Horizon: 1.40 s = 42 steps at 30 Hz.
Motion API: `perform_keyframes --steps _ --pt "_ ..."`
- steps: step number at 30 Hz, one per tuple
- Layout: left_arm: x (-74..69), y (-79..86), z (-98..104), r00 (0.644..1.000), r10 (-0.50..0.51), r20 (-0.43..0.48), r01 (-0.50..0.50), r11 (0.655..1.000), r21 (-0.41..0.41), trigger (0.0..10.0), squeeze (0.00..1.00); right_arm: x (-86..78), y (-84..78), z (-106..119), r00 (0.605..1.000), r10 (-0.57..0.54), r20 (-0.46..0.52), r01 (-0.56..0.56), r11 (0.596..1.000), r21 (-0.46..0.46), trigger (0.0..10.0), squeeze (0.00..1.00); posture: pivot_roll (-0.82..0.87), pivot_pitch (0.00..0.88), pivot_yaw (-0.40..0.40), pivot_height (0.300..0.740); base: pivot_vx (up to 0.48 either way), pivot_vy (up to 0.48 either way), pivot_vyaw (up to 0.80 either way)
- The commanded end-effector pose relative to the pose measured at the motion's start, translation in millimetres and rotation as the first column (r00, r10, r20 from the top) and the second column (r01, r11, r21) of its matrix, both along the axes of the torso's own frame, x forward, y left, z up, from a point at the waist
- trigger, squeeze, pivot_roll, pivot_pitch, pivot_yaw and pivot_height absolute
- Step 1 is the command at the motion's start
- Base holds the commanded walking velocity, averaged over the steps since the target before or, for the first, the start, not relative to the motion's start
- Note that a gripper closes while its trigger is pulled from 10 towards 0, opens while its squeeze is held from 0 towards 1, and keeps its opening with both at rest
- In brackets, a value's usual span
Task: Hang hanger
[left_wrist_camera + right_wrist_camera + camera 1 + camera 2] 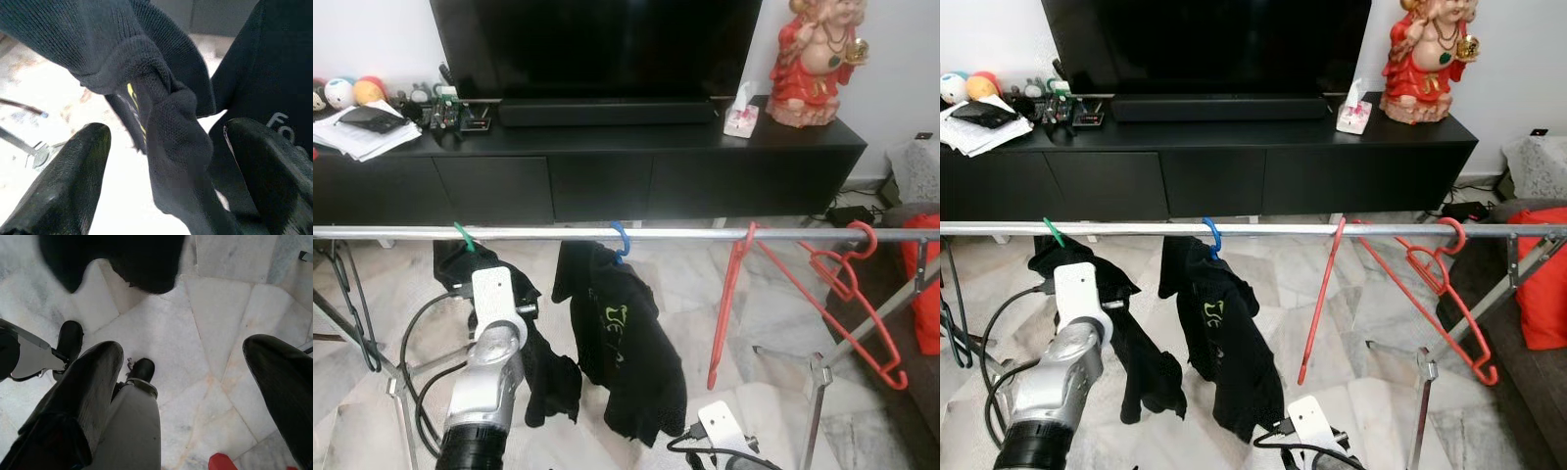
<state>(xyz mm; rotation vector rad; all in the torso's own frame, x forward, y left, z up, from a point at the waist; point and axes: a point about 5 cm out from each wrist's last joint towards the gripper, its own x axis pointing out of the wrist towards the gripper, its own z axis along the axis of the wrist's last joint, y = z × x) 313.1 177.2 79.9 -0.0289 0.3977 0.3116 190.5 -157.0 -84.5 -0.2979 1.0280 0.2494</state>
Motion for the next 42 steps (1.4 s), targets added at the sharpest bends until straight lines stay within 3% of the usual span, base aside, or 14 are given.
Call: perform_keyframes --steps 1,4,8,15,23,24,26,42 --pt "2.9 -0.9 -1.6 1.0 0.02 -0.009 -0.02 1.0 0.023 10.0 0.0 2.6 -0.1 1.3 1.0 0.005 0.009 -0.005 1.0 -0.002 10.0 0.0 -0.05 0.0 -0.031 0.74 0.0 0.0 0.0" --pt "1.2 0.5 -3.4 0.999 0.032 -0.023 -0.029 0.995 0.097 10.0 0.0 2.6 0.1 1.3 1.0 0.005 0.009 -0.005 1.0 -0.001 10.0 0.0 -0.05 0.0 -0.031 0.74 0.0 0.0 0.0" --pt "-2.4 3.9 -7.8 0.998 0.058 -0.034 -0.055 0.995 0.081 10.0 0.0 2.4 0.2 1.2 1.0 0.006 0.008 -0.006 1.0 0.001 10.0 0.0 -0.05 0.0 -0.028 0.74 0.0 0.0 0.0" --pt "-6.0 20.0 1.1 0.994 0.092 0.053 -0.095 0.993 0.074 10.0 0.0 1.6 1.2 0.8 1.0 0.01 0.007 -0.01 1.0 0.003 10.0 0.0 -0.05 0.0 -0.022 0.74 0.0 0.0 0.0" --pt "-5.0 23.3 -3.4 0.998 0.052 0.03 -0.054 0.996 0.074 10.0 0.0 1.2 1.9 0.6 1.0 0.013 0.006 -0.013 1.0 0.006 10.0 0.0 -0.05 0.0 -0.016 0.74 0.0 0.0 0.0" --pt "-3.2 20.3 -5.8 1.0 0.027 0.014 -0.028 0.997 0.074 0.4 0.0 1.0 2.0 0.5 1.0 0.011 0.007 -0.011 1.0 0.006 10.0 0.0 -0.06 0.0 -0.014 0.74 0.0 0.0 0.0" --pt "-2.0 18.0 -6.4 1.0 0.014 0.011 -0.015 0.997 0.07 0.0 0.0 1.1 1.9 0.5 1.0 0.01 0.007 -0.01 1.0 0.006 10.0 0.0 -0.05 0.0 -0.017 0.74 0.0 0.0 0.0" --pt "-1.2 5.0 -8.7 0.997 -0.072 0.027 0.07 0.996 0.051 0.0 0.0 1.6 2.2 0.8 1.0 0.007 0.008 -0.008 1.0 0.008 10.0 0.0 -0.06 0.0 -0.018 0.74 0.0 0.0 0.0"
